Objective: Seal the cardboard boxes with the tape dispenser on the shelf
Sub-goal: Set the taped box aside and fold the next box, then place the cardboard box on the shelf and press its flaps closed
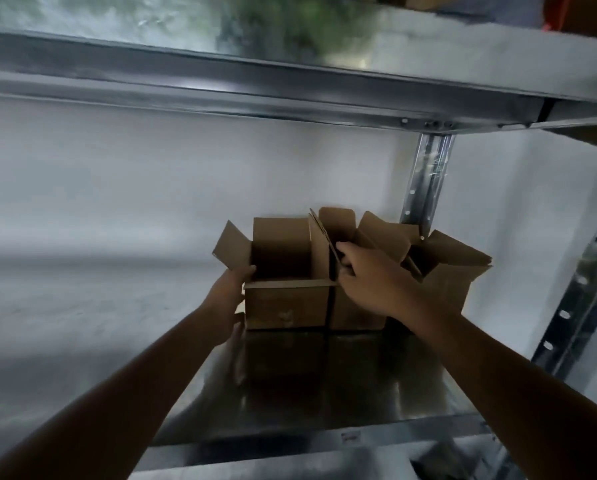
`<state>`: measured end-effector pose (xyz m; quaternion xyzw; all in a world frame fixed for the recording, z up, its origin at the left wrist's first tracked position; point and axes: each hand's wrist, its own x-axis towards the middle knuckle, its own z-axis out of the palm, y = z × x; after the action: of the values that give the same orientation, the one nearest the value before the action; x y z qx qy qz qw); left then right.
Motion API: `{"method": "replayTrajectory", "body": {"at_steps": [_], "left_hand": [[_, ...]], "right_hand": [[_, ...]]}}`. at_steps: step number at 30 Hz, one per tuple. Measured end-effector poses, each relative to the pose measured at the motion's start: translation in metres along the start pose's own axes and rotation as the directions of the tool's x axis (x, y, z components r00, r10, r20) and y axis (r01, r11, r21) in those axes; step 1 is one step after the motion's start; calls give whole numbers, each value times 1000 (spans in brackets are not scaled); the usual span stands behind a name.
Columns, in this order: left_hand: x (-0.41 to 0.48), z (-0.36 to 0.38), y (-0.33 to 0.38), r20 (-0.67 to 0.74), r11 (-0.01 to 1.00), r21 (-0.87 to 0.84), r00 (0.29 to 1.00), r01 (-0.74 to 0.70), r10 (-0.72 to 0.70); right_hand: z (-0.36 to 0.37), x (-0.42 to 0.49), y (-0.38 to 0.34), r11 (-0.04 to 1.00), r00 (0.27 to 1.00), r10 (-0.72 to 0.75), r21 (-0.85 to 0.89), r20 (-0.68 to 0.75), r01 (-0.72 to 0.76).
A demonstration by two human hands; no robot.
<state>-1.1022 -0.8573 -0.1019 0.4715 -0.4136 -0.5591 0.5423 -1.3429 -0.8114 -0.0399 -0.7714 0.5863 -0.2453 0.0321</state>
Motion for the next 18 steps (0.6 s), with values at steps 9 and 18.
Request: {"method": "replayTrajectory", "body": {"at_steps": [9, 18], "left_hand": [[-34, -31, 29, -203, 795, 517, 857, -318, 474], [-137, -146, 40, -120, 219, 974, 669, -65, 734]], "right_hand": [[-17, -1, -36, 965, 947, -262, -59, -187, 255], [73, -8, -182, 843, 843, -535, 33, -61, 538]]}}
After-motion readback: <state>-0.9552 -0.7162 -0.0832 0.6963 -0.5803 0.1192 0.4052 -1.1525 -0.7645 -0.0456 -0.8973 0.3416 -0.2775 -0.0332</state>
